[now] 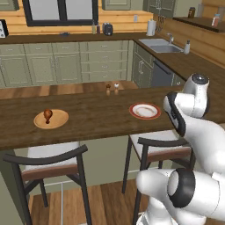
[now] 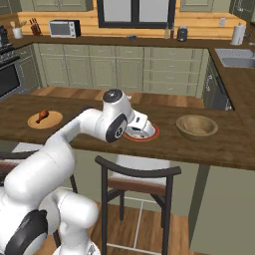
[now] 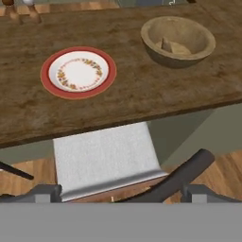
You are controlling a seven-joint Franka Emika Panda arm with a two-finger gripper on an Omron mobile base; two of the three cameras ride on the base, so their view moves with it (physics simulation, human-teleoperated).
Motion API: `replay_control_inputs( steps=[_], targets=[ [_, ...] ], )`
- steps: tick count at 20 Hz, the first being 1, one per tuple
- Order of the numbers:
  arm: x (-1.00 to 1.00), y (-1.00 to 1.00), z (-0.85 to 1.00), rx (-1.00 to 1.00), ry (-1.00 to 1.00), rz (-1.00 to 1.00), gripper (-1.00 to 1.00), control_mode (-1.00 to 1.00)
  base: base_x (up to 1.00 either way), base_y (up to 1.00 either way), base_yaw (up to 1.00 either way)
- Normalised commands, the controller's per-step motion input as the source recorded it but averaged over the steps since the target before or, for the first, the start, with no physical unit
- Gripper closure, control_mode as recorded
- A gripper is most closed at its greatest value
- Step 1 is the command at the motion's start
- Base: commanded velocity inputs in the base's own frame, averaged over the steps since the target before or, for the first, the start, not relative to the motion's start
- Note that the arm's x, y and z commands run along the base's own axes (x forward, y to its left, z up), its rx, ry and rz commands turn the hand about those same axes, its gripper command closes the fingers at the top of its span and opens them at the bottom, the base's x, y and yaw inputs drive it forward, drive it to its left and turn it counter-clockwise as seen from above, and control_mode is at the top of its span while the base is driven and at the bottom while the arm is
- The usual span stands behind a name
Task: Pick the chicken drumstick and sweet potato from their plates and place them in the bowl. Then put the bowl in the fridge.
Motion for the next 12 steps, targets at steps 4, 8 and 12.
replay_control_inputs(
  steps=[4, 8, 12],
  targets=[
    [-0.62, 0.21, 0.21, 0.0, 0.0, 0.04, -1.0, -1.0, 0.0, 0.0, 0.0],
    [-0.49, 0.15, 0.1, 0.0, 0.01, 0.02, -1.0, -1.0, 0.0, 0.0, 0.0],
    [-0.2, 0.03, 0.03, 0.0, 0.0, 0.0, -1.0, 1.0, -0.54, 0.41, 0.02]
  ],
)
